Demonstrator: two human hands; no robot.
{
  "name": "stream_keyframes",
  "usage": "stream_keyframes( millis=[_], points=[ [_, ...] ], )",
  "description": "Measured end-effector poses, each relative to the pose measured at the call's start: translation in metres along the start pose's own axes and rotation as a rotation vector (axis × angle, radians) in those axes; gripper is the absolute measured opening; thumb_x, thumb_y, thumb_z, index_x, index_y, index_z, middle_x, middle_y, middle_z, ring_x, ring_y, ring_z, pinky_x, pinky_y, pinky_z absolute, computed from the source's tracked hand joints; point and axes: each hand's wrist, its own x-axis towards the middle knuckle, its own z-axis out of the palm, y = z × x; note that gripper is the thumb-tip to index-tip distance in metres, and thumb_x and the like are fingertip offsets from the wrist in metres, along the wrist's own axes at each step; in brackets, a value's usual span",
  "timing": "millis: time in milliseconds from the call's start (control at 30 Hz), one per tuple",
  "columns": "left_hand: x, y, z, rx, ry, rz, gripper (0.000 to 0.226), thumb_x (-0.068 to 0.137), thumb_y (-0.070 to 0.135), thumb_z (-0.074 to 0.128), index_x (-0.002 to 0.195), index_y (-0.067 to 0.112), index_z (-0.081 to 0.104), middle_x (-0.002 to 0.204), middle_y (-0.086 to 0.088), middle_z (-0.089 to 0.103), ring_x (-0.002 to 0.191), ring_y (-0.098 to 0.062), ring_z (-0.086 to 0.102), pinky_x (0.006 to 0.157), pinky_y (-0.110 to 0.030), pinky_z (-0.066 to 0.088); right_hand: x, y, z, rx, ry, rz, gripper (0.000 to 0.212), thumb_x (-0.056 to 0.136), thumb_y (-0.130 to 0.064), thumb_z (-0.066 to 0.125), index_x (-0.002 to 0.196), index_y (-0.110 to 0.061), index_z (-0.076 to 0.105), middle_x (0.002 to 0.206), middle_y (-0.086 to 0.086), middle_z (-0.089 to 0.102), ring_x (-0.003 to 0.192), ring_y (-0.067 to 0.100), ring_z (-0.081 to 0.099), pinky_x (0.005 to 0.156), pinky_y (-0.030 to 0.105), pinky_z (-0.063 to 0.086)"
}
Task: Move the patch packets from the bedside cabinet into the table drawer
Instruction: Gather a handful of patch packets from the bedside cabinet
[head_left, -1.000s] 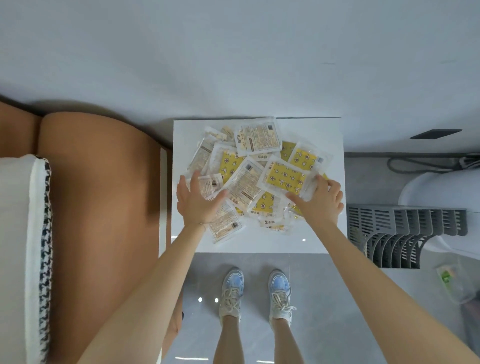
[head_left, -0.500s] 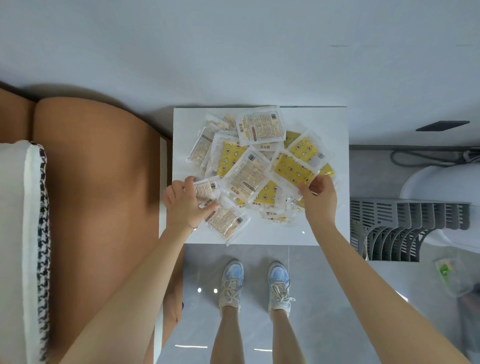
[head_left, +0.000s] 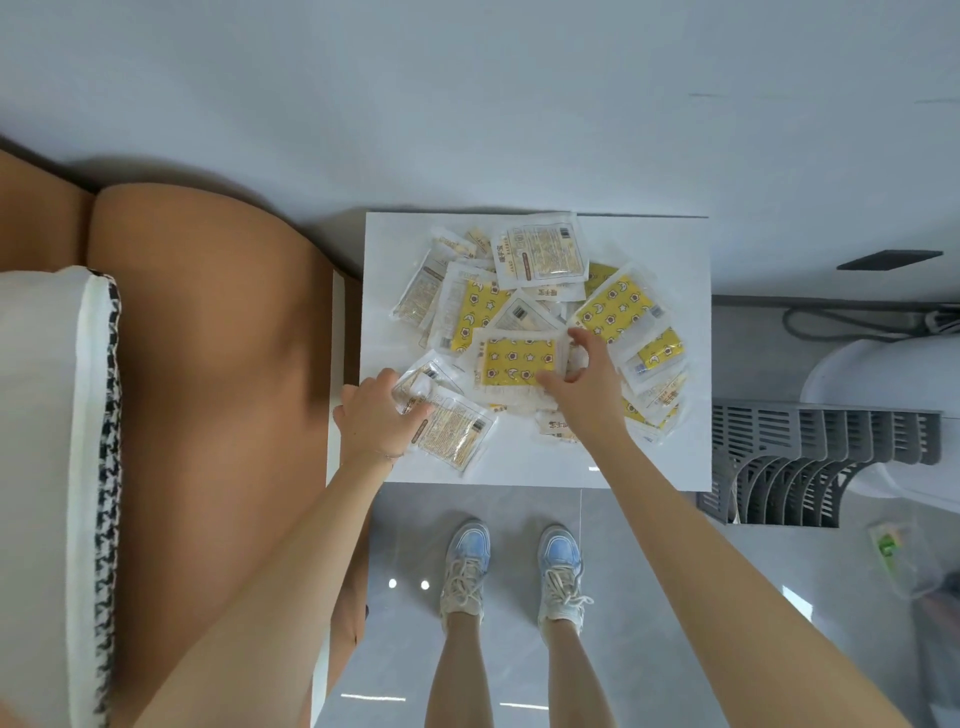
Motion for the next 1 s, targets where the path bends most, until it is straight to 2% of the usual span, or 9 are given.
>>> stream_keyframes(
  millis=[67, 133, 233, 400, 533, 700, 800, 900, 1000],
  points=[
    [0.001, -0.002, 0.000, -0.090, -0.003, 0.019, 0.029, 0.077, 0.039, 0.068, 0.077, 0.023, 0.044, 0.080, 0.000, 0.054, 0.089, -0.022, 0.043, 0.075, -0.036, 0.038, 0.005, -0.005, 0.004, -0.058, -0.016, 0.009, 0.082, 0.082, -0.017, 0.073, 0.148, -0.023, 0.025, 0.150, 0.003, 0.036, 0.123, 0.023, 0.051, 0.086, 0.029, 0.046],
    [0.001, -0.002, 0.000, -0.238, -0.007, 0.050, 0.030, 0.074, 0.030, 0.071, 0.067, 0.028, 0.042, 0.071, 0.004, 0.052, 0.075, -0.021, 0.049, 0.062, -0.032, 0.037, 0.008, -0.011, 0.007, -0.106, -0.044, 0.025, 0.094, 0.082, -0.019, 0.074, 0.153, -0.024, 0.012, 0.158, -0.001, 0.021, 0.137, 0.022, 0.038, 0.096, 0.037, 0.042],
    [-0.003, -0.003, -0.001, -0.348, -0.019, 0.056, 0.030, 0.075, 0.022, 0.070, 0.066, 0.027, 0.042, 0.066, 0.009, 0.048, 0.064, -0.014, 0.046, 0.057, -0.030, 0.034, 0.014, -0.017, 0.010, -0.198, -0.064, 0.037, 0.098, 0.079, -0.020, 0.076, 0.153, -0.026, 0.010, 0.155, -0.002, 0.027, 0.131, 0.022, 0.044, 0.095, 0.049, 0.048],
    [-0.012, -0.011, -0.001, -0.479, -0.027, 0.017, 0.017, 0.081, 0.017, 0.068, 0.079, 0.010, 0.053, 0.069, 0.005, 0.049, 0.067, -0.012, 0.045, 0.060, -0.023, 0.034, 0.014, -0.018, 0.018, -0.268, 0.047, -0.039, 0.065, 0.084, -0.015, 0.068, 0.142, -0.021, 0.039, 0.142, -0.002, 0.040, 0.113, 0.016, 0.051, 0.083, 0.039, 0.052],
    [-0.018, -0.017, -0.007, -0.681, -0.048, -0.039, 0.015, 0.081, 0.011, 0.071, 0.076, 0.016, 0.058, 0.077, 0.003, 0.059, 0.075, -0.011, 0.053, 0.065, -0.017, 0.038, 0.013, -0.015, 0.020, -0.260, 0.078, -0.114, 0.038, 0.083, -0.013, 0.067, 0.120, -0.017, 0.059, 0.125, 0.000, 0.049, 0.112, 0.021, 0.051, 0.082, 0.036, 0.050],
    [-0.025, -0.022, -0.009, -0.937, 0.059, -0.196, 0.019, 0.081, 0.012, 0.073, 0.079, 0.020, 0.055, 0.096, -0.004, 0.062, 0.095, -0.020, 0.059, 0.087, -0.035, 0.046, 0.013, -0.015, 0.022, -0.275, 0.110, -0.157, 0.023, 0.085, -0.013, 0.068, 0.107, -0.017, 0.067, 0.120, 0.000, 0.055, 0.122, 0.020, 0.040, 0.087, 0.023, 0.032],
    [-0.028, -0.022, -0.005, -1.059, 0.046, -0.298, 0.021, 0.081, 0.014, 0.073, 0.081, 0.020, 0.053, 0.103, -0.010, 0.065, 0.100, -0.027, 0.062, 0.082, -0.039, 0.049, 0.008, -0.019, 0.024, -0.296, 0.134, -0.155, 0.016, 0.085, -0.013, 0.067, 0.101, -0.015, 0.069, 0.084, -0.015, 0.052, 0.117, 0.023, 0.042, 0.097, 0.032, 0.035],
    [-0.029, -0.021, 0.002, -1.127, -0.037, -0.363, 0.026, 0.083, 0.018, 0.071, 0.100, 0.014, 0.053, 0.118, -0.014, 0.064, 0.107, -0.030, 0.063, 0.091, -0.044, 0.050, 0.004, -0.020, 0.026, -0.321, 0.115, -0.169, 0.011, 0.086, -0.015, 0.066, 0.096, -0.015, 0.070, 0.075, -0.016, 0.050, 0.113, 0.017, 0.040, 0.092, 0.024, 0.025],
    [-0.033, -0.015, 0.005, -1.158, -0.079, -0.378, 0.041, 0.084, 0.024, 0.070, 0.118, 0.011, 0.052, 0.118, -0.008, 0.065, 0.101, -0.021, 0.066, 0.067, -0.025, 0.058, -0.001, -0.018, 0.023, -0.167, 0.017, -0.127, 0.004, 0.088, -0.015, 0.064, 0.092, -0.016, 0.064, 0.081, -0.007, 0.060, 0.086, 0.010, 0.053, 0.074, 0.013, 0.037]
  ],
)
